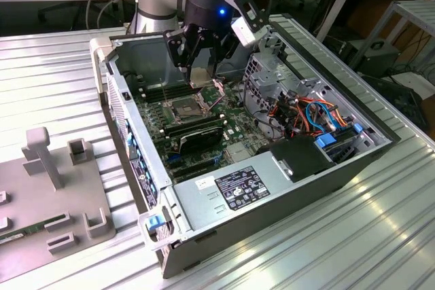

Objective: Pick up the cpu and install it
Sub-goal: 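Pick up the cpu and move it towards the insertion slot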

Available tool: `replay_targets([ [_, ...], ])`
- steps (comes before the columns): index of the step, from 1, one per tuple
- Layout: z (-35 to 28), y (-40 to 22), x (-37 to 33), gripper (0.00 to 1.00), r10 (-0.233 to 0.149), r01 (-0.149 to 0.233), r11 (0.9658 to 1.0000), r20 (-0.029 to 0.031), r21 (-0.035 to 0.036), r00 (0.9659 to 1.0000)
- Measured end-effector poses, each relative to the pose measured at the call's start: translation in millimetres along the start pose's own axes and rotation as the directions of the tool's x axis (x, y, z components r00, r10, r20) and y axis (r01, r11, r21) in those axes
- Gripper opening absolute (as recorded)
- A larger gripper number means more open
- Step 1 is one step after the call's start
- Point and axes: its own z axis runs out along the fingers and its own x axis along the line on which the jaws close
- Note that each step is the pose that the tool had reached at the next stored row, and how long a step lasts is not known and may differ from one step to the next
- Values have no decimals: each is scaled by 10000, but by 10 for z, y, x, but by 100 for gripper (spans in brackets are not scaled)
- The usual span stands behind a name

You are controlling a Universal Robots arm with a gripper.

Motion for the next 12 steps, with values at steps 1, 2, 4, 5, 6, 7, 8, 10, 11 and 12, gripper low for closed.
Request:
replay_targets([
  [1, 0, 0, 0, 55, 0, 0, 10000, 0, 0, 10000],
  [2, 3, 0, 0, 55, 1, -1, 10000, 0, -8, 10000],
  [4, 15, 0, 1, 55, 1, -1, 10000, 1, -10, 10000],
  [5, 22, 0, 1, 55, 1, -1, 10000, 1, -9, 10000],
  [6, 32, 0, 1, 55, -2, 2, 10000, 2, -10, 10000],
  [7, 41, 0, 1, 55, -4, 4, 10000, 2, -8, 10000],
  [8, 55, 1, 1, 55, -6, 6, 10000, 2, -9, 10000],
  [10, 78, 2, -3, 55, -15, 15, 10000, 2, -9, 10000],
  [11, 98, 9, -7, 55, -18, 18, 10000, 1, -9, 10000],
  [12, 124, 18, -11, 55, -21, 21, 10000, 2, -10, 10000],
])
